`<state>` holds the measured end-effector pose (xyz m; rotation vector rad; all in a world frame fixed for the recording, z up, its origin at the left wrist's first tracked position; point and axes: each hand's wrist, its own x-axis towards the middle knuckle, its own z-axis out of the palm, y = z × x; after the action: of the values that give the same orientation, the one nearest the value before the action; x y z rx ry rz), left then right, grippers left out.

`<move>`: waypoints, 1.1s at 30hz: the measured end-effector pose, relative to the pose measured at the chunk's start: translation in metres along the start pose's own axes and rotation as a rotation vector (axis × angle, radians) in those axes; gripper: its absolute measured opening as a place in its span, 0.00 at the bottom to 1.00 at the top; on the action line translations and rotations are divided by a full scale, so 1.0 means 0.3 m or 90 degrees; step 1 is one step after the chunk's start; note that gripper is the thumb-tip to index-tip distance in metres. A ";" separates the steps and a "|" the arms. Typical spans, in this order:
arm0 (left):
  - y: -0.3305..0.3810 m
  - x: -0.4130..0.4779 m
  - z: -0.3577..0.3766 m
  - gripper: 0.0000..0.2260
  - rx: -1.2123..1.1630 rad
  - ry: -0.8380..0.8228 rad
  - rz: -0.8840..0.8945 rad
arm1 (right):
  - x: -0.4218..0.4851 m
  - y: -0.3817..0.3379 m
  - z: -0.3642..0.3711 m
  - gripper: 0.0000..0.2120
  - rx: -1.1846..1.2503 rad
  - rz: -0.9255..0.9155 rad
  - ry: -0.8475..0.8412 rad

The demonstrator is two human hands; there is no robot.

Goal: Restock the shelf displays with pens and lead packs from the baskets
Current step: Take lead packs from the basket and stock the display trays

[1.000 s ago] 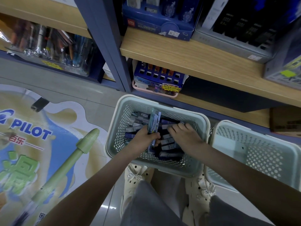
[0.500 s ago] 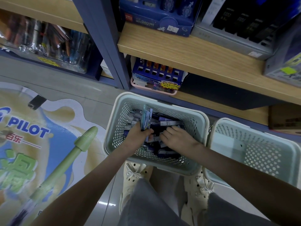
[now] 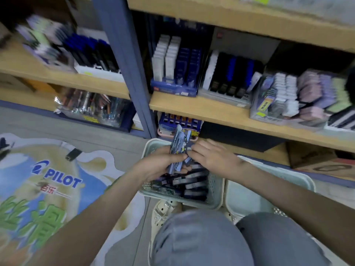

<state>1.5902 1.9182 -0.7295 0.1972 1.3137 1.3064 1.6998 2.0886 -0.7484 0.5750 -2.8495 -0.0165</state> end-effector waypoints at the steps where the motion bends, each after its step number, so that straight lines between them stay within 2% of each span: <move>1: 0.040 -0.031 0.019 0.06 0.022 -0.008 0.021 | 0.012 0.005 -0.053 0.19 -0.014 -0.006 0.012; 3: 0.113 -0.090 0.055 0.06 0.073 -0.020 0.058 | 0.034 0.008 -0.161 0.14 -0.042 -0.015 0.041; 7: 0.246 -0.208 0.140 0.04 0.175 -0.020 0.150 | 0.062 0.012 -0.356 0.13 -0.105 -0.016 0.091; 11: 0.348 -0.308 0.237 0.06 0.208 -0.001 0.239 | 0.064 0.034 -0.503 0.20 -0.071 0.132 0.206; 14: 0.403 -0.344 0.293 0.07 0.245 0.015 0.299 | 0.060 0.021 -0.608 0.22 -0.041 0.252 0.299; 16: 0.448 -0.358 0.331 0.11 0.253 0.041 0.335 | 0.053 0.012 -0.679 0.23 0.110 0.389 0.361; 19: 0.526 -0.381 0.409 0.08 0.278 0.007 0.387 | 0.052 -0.014 -0.812 0.21 0.570 0.541 0.410; 20: 0.545 -0.385 0.432 0.07 0.291 -0.012 0.396 | 0.057 -0.016 -0.840 0.19 0.658 0.567 0.426; 25: 0.651 -0.369 0.571 0.07 0.333 -0.059 0.419 | 0.016 0.047 -0.984 0.03 0.710 0.599 0.468; 28: 0.713 -0.347 0.637 0.08 0.295 -0.046 0.439 | -0.042 0.122 -1.067 0.01 0.728 0.613 0.520; 31: 0.765 -0.296 0.674 0.07 0.189 -0.024 0.451 | -0.090 0.222 -1.121 0.05 0.695 0.649 0.638; 33: 0.793 -0.257 0.688 0.06 0.111 -0.008 0.451 | -0.106 0.304 -1.138 0.03 0.652 0.669 0.659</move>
<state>1.6335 2.0534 -0.4378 0.8499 1.4024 1.7631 1.7722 2.1970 -0.4185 -0.6703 -1.6148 1.4317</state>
